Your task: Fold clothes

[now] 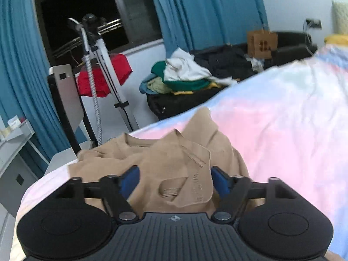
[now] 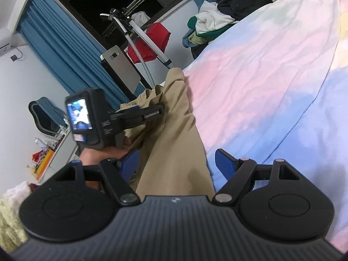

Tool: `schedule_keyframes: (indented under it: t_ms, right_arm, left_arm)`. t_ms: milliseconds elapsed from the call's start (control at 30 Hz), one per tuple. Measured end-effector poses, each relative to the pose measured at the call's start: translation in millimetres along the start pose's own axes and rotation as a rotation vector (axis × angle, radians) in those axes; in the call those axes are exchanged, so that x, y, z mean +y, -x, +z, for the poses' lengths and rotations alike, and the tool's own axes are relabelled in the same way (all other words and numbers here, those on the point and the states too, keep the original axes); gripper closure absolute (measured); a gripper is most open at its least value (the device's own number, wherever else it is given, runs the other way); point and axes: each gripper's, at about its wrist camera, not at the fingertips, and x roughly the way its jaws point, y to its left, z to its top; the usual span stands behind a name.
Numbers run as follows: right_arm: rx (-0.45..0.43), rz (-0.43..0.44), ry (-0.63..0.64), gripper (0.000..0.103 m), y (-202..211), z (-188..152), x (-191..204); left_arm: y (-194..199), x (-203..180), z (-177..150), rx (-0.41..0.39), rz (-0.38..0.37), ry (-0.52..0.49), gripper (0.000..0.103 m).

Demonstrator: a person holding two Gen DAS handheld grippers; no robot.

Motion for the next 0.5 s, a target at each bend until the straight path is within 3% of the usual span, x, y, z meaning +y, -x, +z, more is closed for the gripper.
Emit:
schedule_keyframes:
  t_ms: [167,267,367,500]
  right_arm:
    - [0.013,0.01,0.034,0.023,-5,-2,5]
    - [0.017,0.005,0.066,0.023,-5,-5,10]
    - [0.019,-0.007,0.104,0.023,-5,-8,16]
    - [0.027,-0.03,0.17,0.023,-3,-13,28]
  left_arm:
    - [74,48,-17,0.031,-0.106,0.105,0.02]
    - [125,87,-44,0.072,-0.149,0.176,0.02]
    - [172,132,-84,0.17,-0.198,0.308,0.02]
    - [213,176,-150,0.368,-0.251,0.494,0.02]
